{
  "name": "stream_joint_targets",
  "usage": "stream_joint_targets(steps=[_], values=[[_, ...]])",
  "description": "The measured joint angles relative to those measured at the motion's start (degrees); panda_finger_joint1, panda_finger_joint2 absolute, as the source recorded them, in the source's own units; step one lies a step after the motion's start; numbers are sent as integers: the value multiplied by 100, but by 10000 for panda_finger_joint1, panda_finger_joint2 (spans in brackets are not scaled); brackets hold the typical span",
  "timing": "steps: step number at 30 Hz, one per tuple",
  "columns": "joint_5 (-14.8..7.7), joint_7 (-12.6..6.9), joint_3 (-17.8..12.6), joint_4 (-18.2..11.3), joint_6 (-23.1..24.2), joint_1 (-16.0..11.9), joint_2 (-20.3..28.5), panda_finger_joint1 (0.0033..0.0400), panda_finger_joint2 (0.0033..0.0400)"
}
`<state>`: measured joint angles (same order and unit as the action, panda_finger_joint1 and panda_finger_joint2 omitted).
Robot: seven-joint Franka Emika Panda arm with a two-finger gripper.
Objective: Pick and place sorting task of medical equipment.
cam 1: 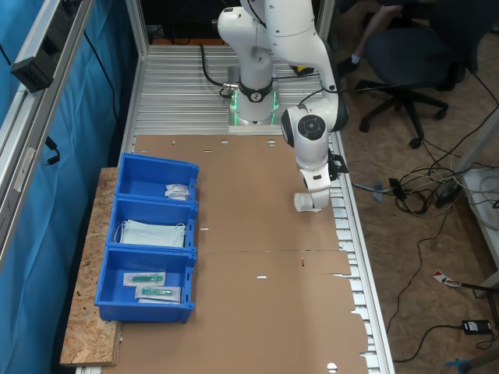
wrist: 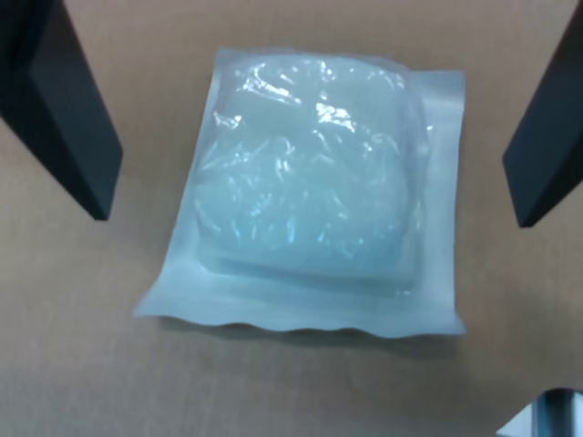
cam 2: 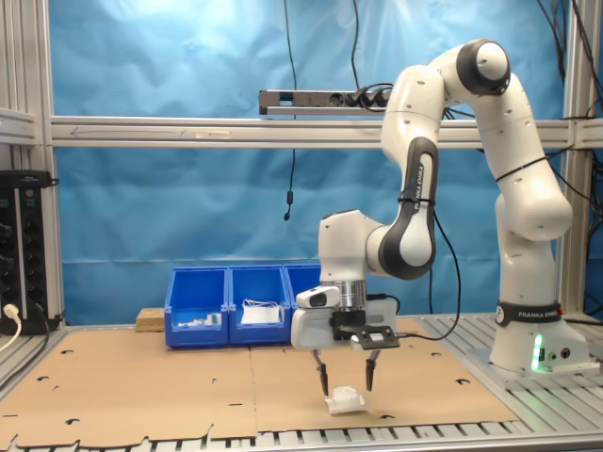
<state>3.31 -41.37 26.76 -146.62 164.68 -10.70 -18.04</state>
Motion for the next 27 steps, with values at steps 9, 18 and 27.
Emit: stream_joint_targets(steps=[9, 18, 27], values=[[0, 0, -42, 37, 241, 6, -296, 400, 400], [0, 0, -72, 77, 372, 8, -391, 400, 400], [0, 0, -88, 158, 423, 13, -394, 400, 400]])
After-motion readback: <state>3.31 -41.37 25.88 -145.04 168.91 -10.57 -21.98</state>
